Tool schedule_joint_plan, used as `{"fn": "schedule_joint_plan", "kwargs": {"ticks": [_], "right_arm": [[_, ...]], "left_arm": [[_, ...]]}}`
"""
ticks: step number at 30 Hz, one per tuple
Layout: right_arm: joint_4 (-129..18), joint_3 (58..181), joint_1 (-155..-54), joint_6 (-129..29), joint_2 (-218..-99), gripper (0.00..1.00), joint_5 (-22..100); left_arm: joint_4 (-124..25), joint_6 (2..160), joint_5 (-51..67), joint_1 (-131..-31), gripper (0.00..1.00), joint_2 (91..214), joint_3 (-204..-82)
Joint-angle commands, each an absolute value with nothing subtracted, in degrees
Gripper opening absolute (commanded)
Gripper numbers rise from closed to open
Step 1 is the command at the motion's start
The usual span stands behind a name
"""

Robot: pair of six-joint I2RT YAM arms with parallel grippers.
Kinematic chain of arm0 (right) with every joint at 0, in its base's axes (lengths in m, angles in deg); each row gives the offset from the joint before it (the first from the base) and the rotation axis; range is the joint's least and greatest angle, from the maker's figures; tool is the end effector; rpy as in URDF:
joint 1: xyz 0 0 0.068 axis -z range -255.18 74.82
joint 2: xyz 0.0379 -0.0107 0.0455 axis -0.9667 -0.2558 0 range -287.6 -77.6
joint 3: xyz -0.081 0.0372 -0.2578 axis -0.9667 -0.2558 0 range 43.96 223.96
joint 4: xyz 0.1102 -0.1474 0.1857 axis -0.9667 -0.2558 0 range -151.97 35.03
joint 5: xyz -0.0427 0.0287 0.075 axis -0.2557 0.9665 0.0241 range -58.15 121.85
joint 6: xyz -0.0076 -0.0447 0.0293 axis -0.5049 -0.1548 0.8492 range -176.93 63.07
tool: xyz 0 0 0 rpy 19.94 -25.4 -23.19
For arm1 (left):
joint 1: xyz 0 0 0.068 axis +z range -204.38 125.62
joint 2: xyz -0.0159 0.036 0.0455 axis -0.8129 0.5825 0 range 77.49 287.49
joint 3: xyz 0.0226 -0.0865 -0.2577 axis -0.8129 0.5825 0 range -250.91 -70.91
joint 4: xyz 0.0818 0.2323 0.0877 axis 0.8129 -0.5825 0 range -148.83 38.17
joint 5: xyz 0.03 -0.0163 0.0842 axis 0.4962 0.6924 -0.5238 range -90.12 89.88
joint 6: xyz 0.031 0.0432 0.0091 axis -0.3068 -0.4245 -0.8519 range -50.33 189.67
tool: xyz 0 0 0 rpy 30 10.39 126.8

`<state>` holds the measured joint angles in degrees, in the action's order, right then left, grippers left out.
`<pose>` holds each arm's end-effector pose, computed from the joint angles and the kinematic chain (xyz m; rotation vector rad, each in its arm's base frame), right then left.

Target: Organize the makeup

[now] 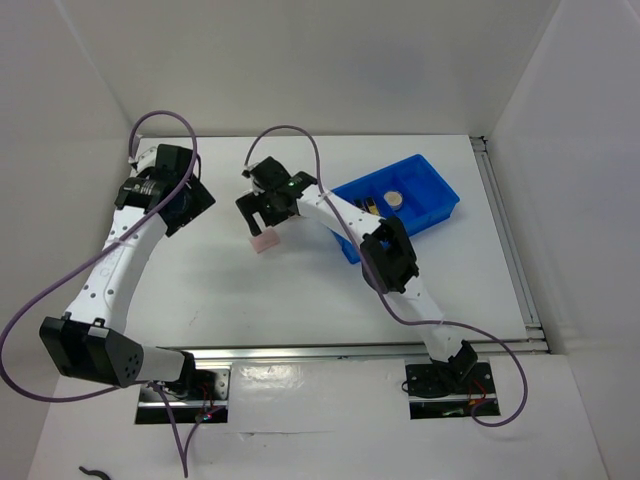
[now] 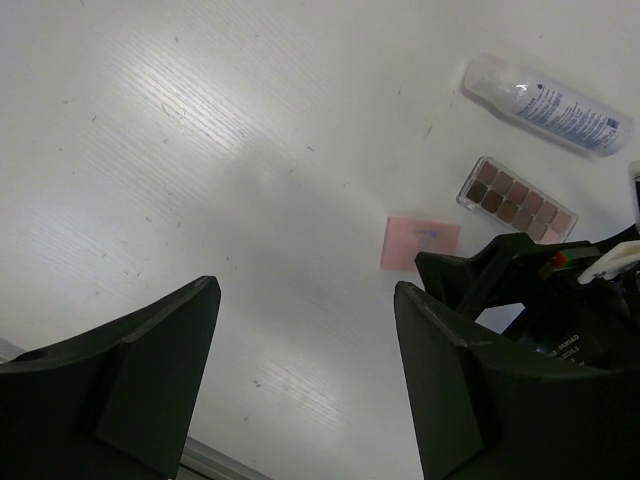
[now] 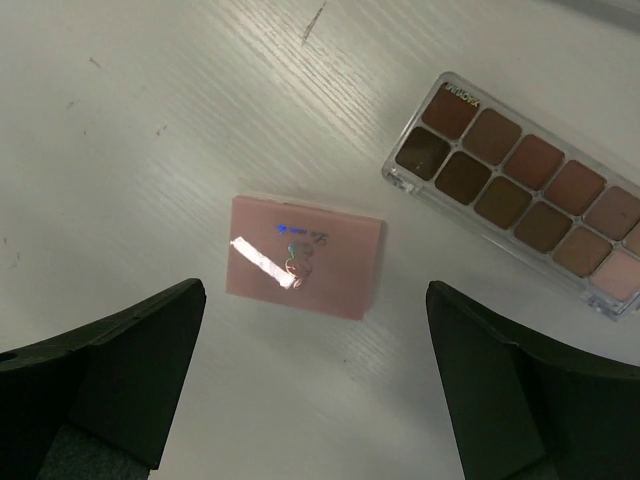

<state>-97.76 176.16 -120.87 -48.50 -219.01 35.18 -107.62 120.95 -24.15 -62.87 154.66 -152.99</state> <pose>0.3793 0.3916 0.2118 -0.8349 2.3962 0.4633 0.2667 -0.0251 0.3690 -1.0233 2.1247 0.0174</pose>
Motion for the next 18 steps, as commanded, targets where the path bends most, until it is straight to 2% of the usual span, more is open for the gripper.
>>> {"fn": "schedule_joint_plan", "kwargs": {"ticks": [1,10,18], "right_arm": [[-98.1,178.4,-122.4,-51.5,-219.2,0.99,35.9],[-96.3,177.9,-122.9,-52.0,-222.3,0.99,37.8],[-95.1,177.9,-125.2,-52.0,-224.9,0.99,32.0]], "left_arm": [[-107.0,119.4,-23.1,-62.6,0.84,154.8,-154.0],[-106.4,118.9,-23.1,-62.6,0.84,154.8,-154.0],[-106.4,118.4,-23.6,-62.6,0.84,154.8,-154.0]]}}
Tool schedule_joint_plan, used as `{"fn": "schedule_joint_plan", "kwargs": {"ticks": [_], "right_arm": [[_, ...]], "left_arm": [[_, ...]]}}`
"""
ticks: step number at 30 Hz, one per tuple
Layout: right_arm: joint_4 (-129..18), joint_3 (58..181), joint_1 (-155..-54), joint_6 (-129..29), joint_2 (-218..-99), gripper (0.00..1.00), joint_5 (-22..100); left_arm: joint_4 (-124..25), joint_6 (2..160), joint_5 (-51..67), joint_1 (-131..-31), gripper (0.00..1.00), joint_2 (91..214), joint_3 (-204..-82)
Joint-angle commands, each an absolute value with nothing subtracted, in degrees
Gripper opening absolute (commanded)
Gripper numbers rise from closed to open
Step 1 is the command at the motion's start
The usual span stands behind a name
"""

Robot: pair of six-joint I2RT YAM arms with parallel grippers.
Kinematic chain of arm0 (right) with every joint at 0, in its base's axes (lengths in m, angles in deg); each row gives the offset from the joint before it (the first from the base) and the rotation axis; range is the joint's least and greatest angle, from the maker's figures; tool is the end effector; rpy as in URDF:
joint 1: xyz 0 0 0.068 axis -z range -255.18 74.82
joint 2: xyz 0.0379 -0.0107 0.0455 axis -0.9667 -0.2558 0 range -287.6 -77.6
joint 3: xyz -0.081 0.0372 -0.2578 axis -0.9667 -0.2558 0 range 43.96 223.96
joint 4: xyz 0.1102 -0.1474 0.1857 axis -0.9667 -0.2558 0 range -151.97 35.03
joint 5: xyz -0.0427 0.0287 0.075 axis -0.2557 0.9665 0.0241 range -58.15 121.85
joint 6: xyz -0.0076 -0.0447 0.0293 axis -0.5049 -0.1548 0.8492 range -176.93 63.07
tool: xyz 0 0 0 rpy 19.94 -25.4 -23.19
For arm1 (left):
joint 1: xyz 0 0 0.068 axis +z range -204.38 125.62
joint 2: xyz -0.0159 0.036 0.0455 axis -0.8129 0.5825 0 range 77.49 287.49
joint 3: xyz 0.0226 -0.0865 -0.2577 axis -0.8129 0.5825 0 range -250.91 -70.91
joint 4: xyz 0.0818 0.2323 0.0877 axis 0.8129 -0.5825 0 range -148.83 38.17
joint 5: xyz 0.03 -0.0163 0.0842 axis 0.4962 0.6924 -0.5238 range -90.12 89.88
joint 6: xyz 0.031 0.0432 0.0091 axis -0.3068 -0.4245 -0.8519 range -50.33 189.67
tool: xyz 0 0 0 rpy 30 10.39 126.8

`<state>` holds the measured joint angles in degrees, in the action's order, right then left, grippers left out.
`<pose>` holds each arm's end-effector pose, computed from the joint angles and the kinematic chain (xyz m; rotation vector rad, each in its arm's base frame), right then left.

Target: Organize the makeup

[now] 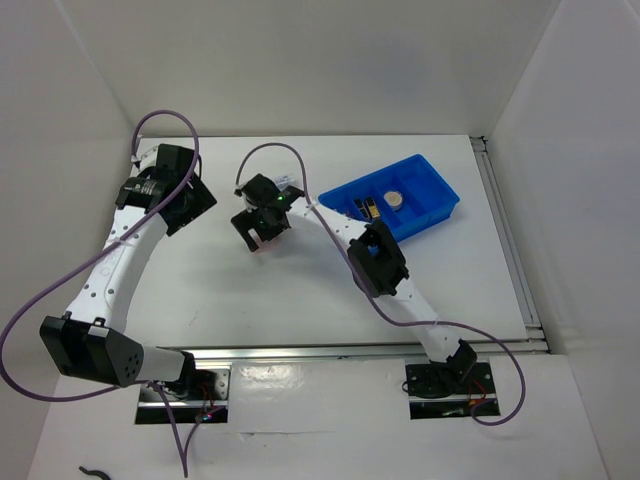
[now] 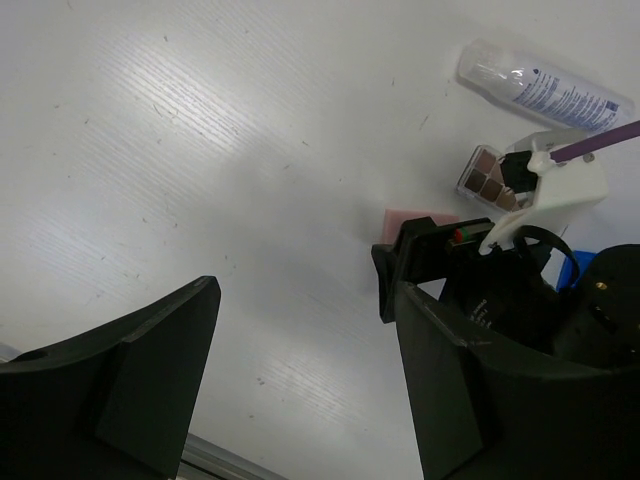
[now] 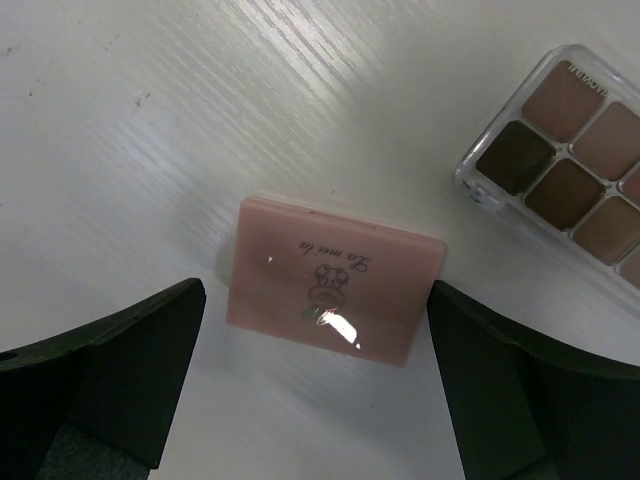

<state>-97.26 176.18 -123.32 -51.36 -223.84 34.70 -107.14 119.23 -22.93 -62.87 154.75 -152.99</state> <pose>0.3673 0.4127 0.1678 -0.9653 2.4228 0.4147 0.2678 -0.0259 0.3690 -0.9861 2.1462 0.0048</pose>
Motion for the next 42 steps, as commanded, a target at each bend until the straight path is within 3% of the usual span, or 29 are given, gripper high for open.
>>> {"fn": "schedule_joint_plan", "kwargs": {"ticks": [1,5,14,21,32,42], "right_arm": [[-95.1,177.9,-125.2,-52.0,-225.4,0.99,32.0],[-95.1,177.3,-126.2,-50.9,-226.0,0.99,28.2],[-95.7,176.2,-126.8,-48.9,-224.7,0.76,23.1],[-92.2,167.1,-126.2,-47.4,-211.1,0.72,18.5],[-83.3,143.1,-111.5,-52.0,-180.9,0.71,14.7],[-84.6,126.5,-93.3,-52.2,-173.0,0.71,13.0]], "left_arm": [[-106.4,117.8,-23.6,-62.6,0.84,154.8,-154.0],[-106.4,117.8,-23.6,-62.6,0.84,154.8,-154.0],[-105.9,117.3,-23.6,-62.6,0.84,154.8,-153.4],[-105.9,116.6,-23.6,-62.6,0.84,154.8,-154.0],[-105.4,116.1,-23.6,-62.6,0.83,154.3,-154.0],[-104.8,115.5,-22.5,-62.6,0.83,155.4,-153.4]]}}
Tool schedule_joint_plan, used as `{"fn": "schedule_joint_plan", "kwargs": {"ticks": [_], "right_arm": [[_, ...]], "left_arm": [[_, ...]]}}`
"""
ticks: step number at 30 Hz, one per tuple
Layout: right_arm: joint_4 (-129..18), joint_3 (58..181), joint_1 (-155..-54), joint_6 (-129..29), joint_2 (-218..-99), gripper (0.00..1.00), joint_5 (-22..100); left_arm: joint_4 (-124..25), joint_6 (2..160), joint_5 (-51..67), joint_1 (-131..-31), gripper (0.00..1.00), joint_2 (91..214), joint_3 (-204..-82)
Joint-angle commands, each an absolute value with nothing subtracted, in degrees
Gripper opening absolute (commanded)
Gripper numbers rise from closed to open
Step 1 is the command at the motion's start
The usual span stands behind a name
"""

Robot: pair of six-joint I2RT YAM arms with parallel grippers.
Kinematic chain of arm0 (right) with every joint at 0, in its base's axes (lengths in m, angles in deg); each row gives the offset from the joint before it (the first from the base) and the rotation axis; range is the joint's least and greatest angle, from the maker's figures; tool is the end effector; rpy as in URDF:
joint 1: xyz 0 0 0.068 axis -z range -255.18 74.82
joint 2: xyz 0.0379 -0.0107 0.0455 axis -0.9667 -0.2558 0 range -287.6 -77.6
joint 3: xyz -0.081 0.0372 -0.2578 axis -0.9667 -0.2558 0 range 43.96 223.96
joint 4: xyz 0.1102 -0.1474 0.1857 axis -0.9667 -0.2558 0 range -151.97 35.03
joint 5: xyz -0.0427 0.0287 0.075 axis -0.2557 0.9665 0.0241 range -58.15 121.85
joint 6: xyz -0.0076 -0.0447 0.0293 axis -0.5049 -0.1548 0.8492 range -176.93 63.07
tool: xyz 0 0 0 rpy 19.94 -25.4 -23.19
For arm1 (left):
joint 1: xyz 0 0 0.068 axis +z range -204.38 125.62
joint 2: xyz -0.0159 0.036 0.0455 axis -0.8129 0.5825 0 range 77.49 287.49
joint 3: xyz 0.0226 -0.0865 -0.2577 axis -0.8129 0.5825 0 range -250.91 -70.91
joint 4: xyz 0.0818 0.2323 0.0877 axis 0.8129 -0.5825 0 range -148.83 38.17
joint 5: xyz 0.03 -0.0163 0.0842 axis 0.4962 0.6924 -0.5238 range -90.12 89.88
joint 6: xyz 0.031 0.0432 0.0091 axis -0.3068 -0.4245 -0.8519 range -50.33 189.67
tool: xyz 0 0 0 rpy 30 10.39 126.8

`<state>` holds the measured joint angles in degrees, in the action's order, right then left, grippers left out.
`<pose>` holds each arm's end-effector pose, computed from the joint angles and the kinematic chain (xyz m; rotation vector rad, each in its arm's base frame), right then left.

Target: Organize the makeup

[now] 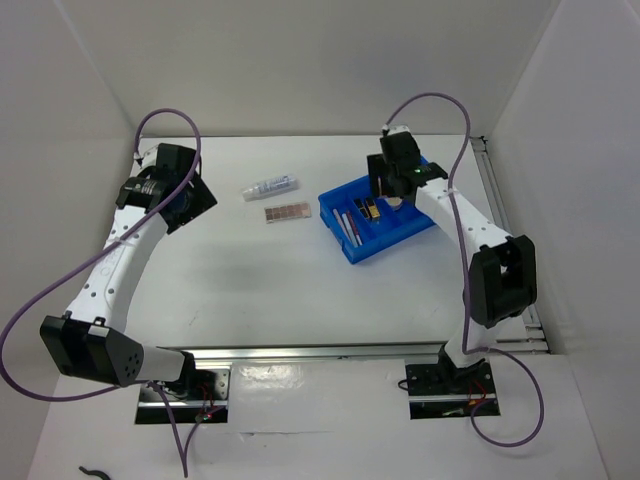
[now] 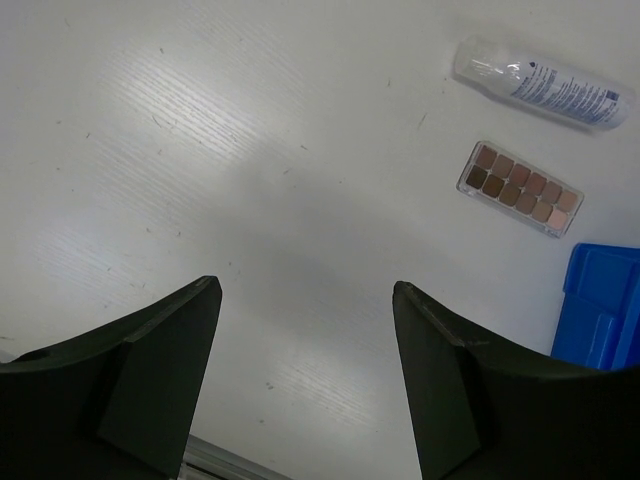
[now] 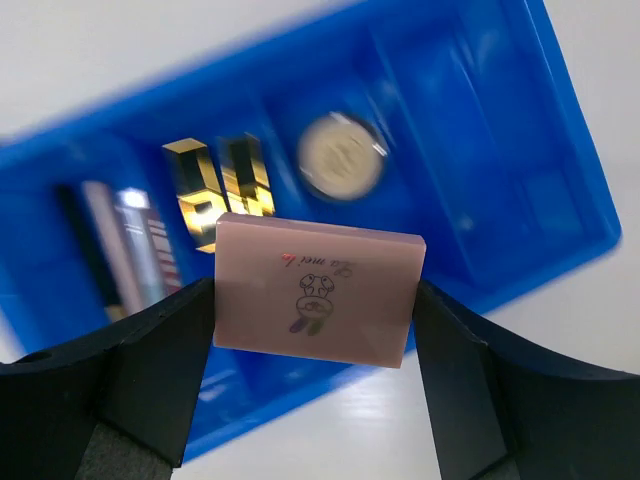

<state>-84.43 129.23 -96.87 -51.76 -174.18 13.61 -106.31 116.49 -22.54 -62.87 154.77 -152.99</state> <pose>0.3609 0.1316 0.3160 -0.1587 2.2363 -0.1111 0.2691 -0.0263 0.3698 -0.9316 2.1607 0.0118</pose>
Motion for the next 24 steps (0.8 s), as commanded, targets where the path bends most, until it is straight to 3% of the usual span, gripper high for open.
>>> {"fn": "schedule_joint_plan", "kwargs": {"ticks": [1,19,24], "right_arm": [[-84.6,125.9,-92.2,-52.2,-173.0,0.71,13.0],[-76.4,124.5,-85.4,-57.0,-183.8,0.72,19.5],[-75.7,125.0,-85.4,-58.2,-185.8,0.82,20.5]], "left_arm": [[-104.8,115.5,-22.5,-62.6,0.83,155.4,-153.4],[-104.3,115.0,-21.3,-62.6,0.83,156.4,-153.4],[-104.3,115.0,-21.3,-62.6,0.83,157.5,-153.4]]}}
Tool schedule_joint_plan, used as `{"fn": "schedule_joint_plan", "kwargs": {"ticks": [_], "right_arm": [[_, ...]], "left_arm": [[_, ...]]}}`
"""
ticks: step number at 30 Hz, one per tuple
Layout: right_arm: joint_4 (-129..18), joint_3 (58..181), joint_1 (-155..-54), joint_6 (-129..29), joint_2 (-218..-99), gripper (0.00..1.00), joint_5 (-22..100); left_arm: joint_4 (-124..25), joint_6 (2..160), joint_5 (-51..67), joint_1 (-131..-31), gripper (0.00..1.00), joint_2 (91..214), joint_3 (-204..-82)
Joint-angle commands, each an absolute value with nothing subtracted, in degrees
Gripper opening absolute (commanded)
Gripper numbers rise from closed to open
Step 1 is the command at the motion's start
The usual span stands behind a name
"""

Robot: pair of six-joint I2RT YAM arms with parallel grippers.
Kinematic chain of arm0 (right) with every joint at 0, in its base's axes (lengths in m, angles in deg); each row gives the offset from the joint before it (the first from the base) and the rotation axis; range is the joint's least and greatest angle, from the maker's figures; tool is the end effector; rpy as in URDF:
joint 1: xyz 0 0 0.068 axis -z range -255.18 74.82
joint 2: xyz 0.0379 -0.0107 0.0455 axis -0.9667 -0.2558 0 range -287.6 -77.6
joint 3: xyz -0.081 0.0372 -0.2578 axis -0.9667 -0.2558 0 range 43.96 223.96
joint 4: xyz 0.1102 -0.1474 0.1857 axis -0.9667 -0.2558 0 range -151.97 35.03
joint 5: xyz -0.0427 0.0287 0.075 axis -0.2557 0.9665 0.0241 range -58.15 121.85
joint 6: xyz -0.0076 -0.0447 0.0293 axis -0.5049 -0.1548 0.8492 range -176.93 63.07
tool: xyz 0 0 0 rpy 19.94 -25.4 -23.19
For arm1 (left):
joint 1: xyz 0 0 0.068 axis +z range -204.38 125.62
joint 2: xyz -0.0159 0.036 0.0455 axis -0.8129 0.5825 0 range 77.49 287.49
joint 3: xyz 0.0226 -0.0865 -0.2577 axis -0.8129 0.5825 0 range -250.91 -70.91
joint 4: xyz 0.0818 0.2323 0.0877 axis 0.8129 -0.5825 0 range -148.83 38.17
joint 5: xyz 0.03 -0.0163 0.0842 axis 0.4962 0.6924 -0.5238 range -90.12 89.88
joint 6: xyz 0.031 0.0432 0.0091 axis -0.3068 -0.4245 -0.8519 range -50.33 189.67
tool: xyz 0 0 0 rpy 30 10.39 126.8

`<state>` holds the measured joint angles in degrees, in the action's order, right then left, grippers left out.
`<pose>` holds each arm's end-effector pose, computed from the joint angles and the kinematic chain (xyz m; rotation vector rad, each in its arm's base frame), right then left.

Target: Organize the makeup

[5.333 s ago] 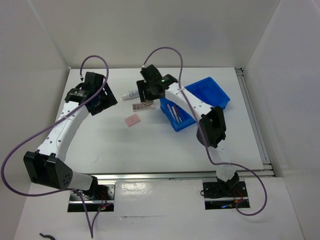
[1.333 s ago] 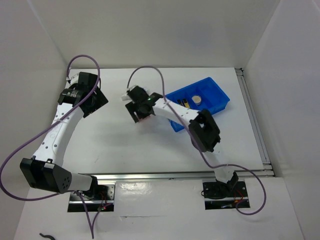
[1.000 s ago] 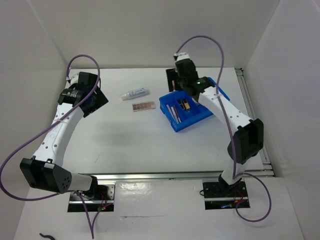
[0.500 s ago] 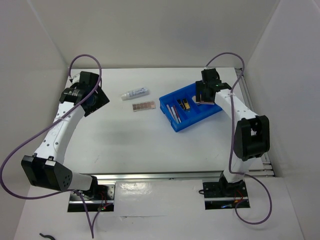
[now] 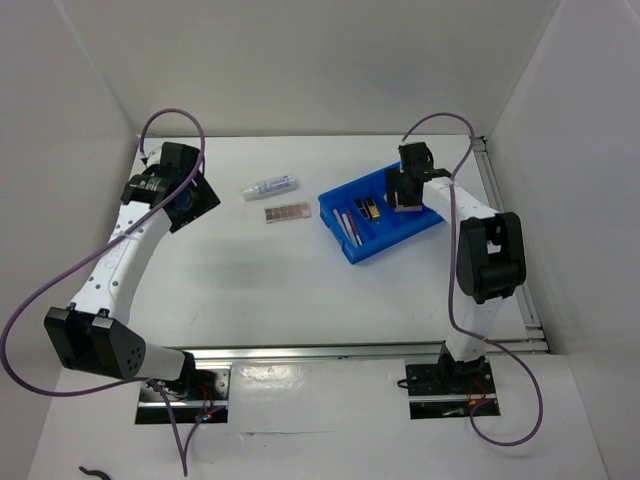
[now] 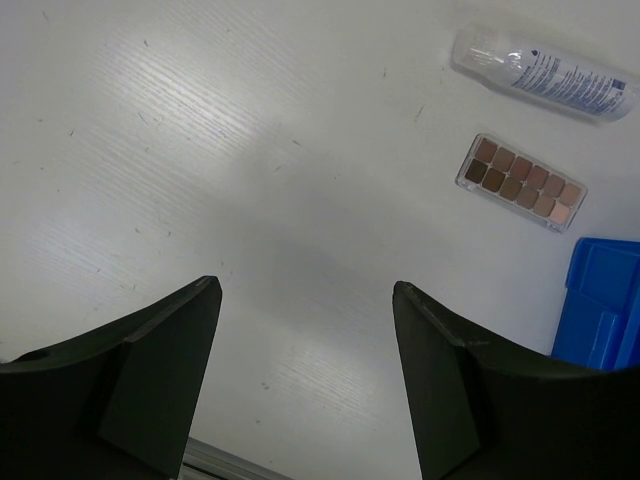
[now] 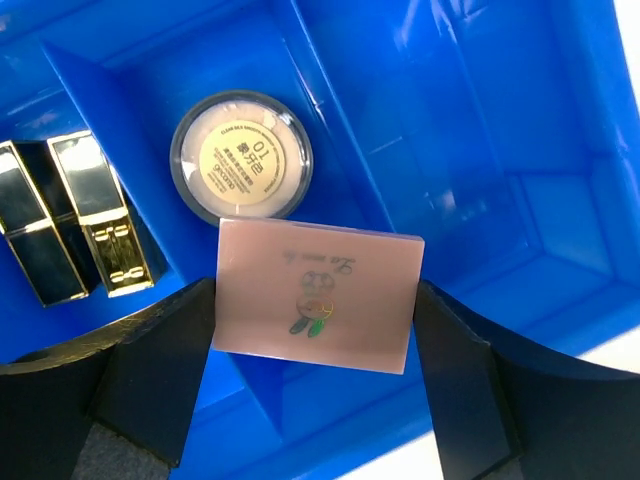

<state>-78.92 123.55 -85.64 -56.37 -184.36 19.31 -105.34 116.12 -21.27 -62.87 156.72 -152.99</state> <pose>0.4044 0.0668 0.2230 -0.1165 2.4396 -0.1841 0.2791 -0.0286 0.3621 -0.9207 2.1908 0.0015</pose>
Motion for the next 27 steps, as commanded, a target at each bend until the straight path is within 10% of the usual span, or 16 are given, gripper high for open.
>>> {"fn": "schedule_joint_plan", "kwargs": {"ticks": [1,12,19,27], "right_arm": [[-75.7,125.0,-85.4,-58.2,-186.3,0.83,20.5],[-76.2,126.6,-85.4,-56.0,-184.7,1.00,20.0],[-78.3,129.7,-85.4,-53.0,-181.9,0.46,25.4],[-84.7,135.6,-87.1,-52.4,-186.8,0.43,32.5]], "left_arm": [[-104.3,115.0,-20.8,-62.6,0.83,157.5,-153.4],[-103.8,114.5,-20.2,-62.6,0.83,158.5,-154.5],[-103.2,114.0,-19.2,-62.6,0.83,158.5,-154.5],[-102.1,112.1,-16.4,-63.2,0.82,158.5,-154.5]]}}
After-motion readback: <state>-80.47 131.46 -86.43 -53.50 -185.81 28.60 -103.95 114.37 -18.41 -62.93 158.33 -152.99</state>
